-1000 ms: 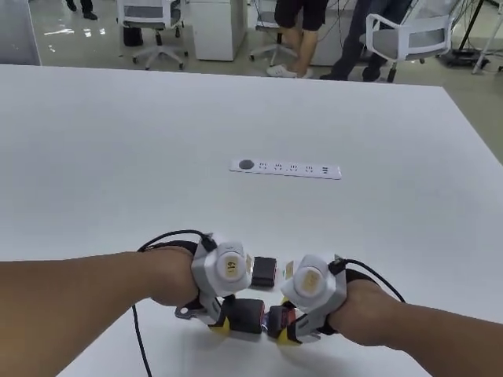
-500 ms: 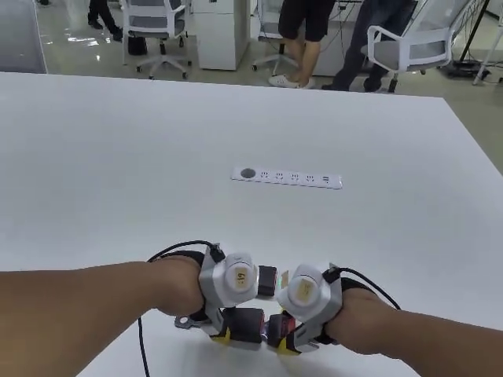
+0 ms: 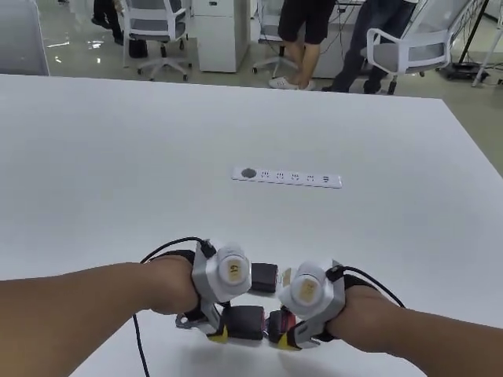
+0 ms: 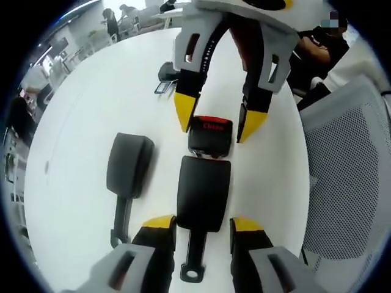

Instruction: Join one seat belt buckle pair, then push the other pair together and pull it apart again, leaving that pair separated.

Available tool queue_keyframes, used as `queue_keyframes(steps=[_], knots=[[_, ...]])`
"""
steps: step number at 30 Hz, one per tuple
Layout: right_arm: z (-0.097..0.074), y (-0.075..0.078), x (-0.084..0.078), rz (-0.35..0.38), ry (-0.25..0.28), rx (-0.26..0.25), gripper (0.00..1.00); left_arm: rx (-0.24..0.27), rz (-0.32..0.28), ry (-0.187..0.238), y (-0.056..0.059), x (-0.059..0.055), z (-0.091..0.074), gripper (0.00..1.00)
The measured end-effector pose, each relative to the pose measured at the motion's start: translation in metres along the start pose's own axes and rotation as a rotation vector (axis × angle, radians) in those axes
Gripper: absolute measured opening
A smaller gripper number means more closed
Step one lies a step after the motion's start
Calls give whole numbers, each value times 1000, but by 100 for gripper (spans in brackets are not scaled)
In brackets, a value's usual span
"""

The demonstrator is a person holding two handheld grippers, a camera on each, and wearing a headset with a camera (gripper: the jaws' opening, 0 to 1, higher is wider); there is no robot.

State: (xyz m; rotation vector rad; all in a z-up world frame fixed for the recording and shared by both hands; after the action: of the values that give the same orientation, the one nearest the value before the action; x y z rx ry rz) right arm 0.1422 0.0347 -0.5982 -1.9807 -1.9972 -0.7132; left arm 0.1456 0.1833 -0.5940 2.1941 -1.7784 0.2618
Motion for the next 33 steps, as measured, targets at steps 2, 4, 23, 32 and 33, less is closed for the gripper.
queue_keyframes(steps=[2,4,23,32,33], knots=[[-5,1,0,-3,8,0,33,7,-19,28,3,7,-13,34],[-12,2,-1,-1,13,-5,33,12,-15,35,-1,7,-15,34],[-40,38,-32,84,37,-80,31,69,-25,80,-32,22,-21,42],[-48,58,-56,134,33,-107,37,102,-34,113,-51,21,-24,53],[-48,62,-60,136,30,-109,37,103,-33,118,-51,22,-24,54]])
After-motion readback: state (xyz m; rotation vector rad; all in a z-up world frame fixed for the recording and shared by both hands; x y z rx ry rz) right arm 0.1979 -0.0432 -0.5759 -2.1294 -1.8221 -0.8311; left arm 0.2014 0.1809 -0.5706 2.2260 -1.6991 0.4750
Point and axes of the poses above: the centre of the closed fingertips' face, and the gripper's own axes: z roughly forward along the fingers, y roughly to its right, x roughly out of its top, the point moved 9 cm from there along -z, roughly backward along the fingers, and after that the axes turned 6 degrees about -x, right-handed, at the moved point
